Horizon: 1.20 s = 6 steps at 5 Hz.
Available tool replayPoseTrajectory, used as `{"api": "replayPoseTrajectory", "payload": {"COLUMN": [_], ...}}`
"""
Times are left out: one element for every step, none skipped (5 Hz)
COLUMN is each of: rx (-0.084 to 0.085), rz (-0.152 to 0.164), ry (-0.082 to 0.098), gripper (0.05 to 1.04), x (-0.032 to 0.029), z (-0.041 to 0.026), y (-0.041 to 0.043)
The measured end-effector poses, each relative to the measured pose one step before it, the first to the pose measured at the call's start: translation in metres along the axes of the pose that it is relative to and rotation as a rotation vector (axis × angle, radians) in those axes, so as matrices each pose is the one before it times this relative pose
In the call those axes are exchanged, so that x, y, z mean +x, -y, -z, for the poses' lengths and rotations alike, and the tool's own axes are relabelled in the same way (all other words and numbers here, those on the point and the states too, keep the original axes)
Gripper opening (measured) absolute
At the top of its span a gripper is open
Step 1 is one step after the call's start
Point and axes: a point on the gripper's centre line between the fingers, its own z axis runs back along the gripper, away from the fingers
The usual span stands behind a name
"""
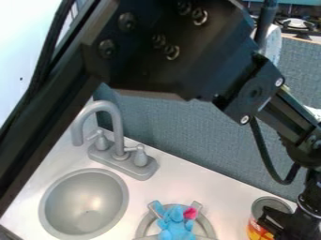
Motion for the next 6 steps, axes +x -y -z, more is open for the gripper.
{"api": "replayPoseTrajectory", "payload": {"rx": [-0.0026,0.0030,-0.0005,-0.0220,-0.0153,0.0148], "rz": [0.0010,0.0023,0.0170,0.0156,0.0053,-0.0279], "ry": [0.0105,-0.0038,-0.0148,-0.0023,0.0002,-0.0322], "gripper": [0.094,0.124,0.324,0.616,0.912,1.007], "x": [0.00307,-0.00074,-0.00026,0.00018,-0.00059,-0.01426], "z": [-0.00267,0.00062,0.00065,0.00083,0.00037,0.01010], "y": [0.00100,0.00011,0.00083,0.00301,0.00220,-0.00593]}}
